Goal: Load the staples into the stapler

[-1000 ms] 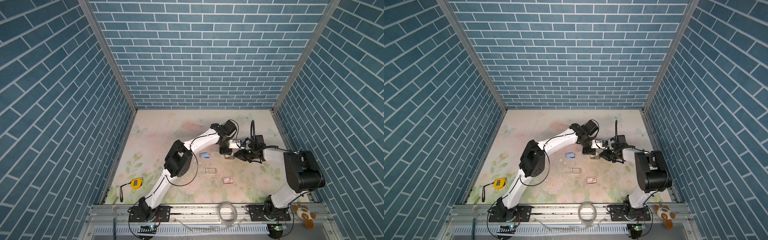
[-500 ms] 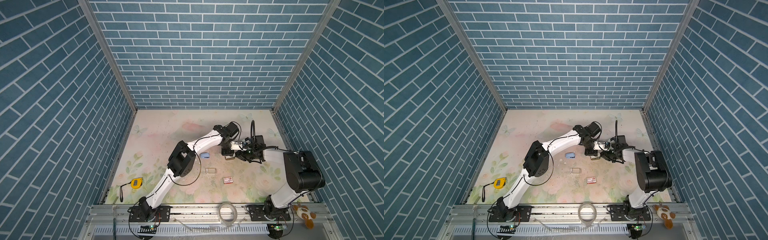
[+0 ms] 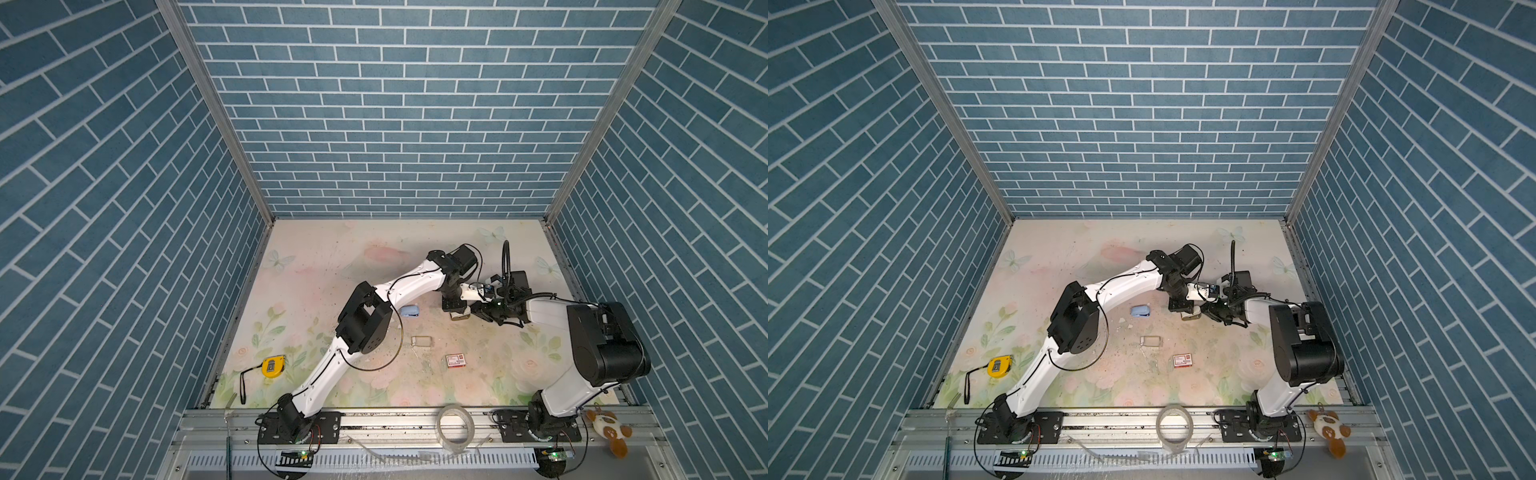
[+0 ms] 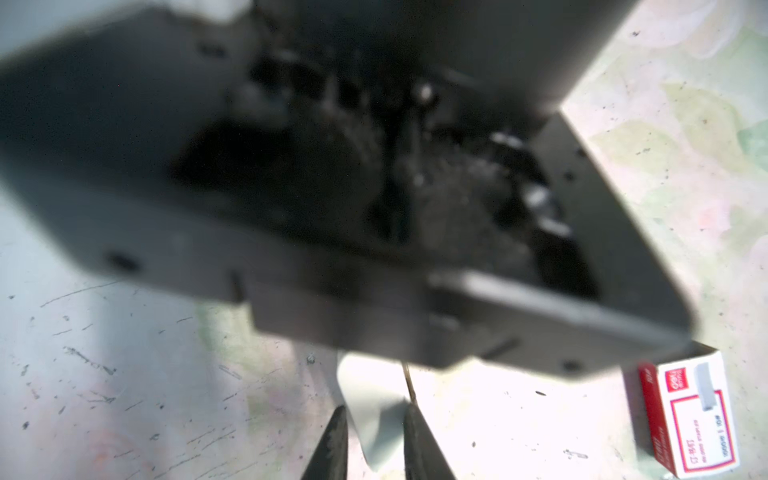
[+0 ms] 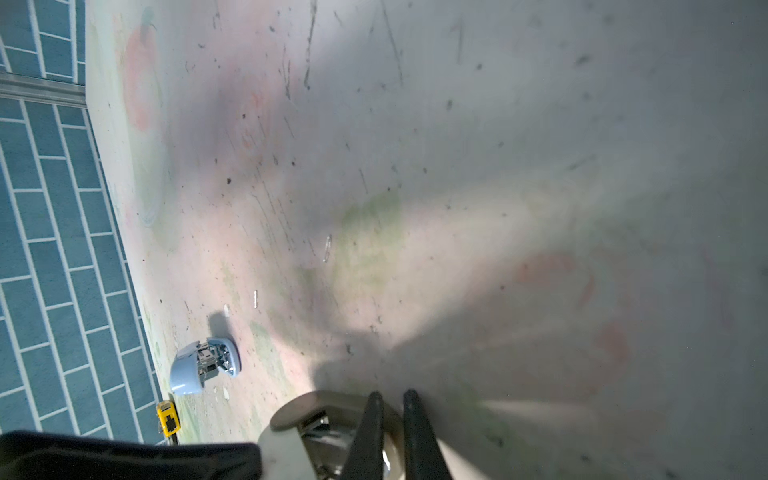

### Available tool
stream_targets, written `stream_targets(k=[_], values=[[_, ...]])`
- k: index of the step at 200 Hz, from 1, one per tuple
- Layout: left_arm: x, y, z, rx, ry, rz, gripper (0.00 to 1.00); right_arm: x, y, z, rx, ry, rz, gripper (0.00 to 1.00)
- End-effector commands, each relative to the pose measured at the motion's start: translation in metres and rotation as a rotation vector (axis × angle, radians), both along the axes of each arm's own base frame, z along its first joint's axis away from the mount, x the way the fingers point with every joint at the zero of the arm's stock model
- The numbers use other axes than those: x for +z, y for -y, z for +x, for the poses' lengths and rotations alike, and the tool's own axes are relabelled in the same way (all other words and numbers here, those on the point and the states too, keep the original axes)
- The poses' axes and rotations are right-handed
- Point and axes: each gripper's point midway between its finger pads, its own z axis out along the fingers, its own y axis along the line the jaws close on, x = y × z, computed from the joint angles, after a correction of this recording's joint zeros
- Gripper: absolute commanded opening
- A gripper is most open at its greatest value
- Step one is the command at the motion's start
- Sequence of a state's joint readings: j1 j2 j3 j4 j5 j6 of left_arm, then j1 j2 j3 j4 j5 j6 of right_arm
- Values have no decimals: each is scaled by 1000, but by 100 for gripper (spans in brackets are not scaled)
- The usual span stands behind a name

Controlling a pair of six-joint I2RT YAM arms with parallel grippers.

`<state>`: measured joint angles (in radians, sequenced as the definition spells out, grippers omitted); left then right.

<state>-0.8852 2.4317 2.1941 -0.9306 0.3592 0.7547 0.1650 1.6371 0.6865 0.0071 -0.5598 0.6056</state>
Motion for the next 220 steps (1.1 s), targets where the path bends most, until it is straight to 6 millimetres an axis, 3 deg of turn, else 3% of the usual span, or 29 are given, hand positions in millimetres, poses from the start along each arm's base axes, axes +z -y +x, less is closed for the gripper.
stream_targets(k=[1,53,109,155,220], values=[[4,0,-7,2,-24,10,27,0,11,-3,-43,-13,-31,14],[24,6,-6,16,-13,-32,34,10,17,5,-65,19,-25,18],[24,9,-2,30,-7,-28,40,16,19,9,-68,28,8,18],[27,10,-9,63,-60,-28,47,12,14,4,-48,17,40,18],[32,4,-16,83,-56,-24,49,1,2,-7,-12,-19,129,16]])
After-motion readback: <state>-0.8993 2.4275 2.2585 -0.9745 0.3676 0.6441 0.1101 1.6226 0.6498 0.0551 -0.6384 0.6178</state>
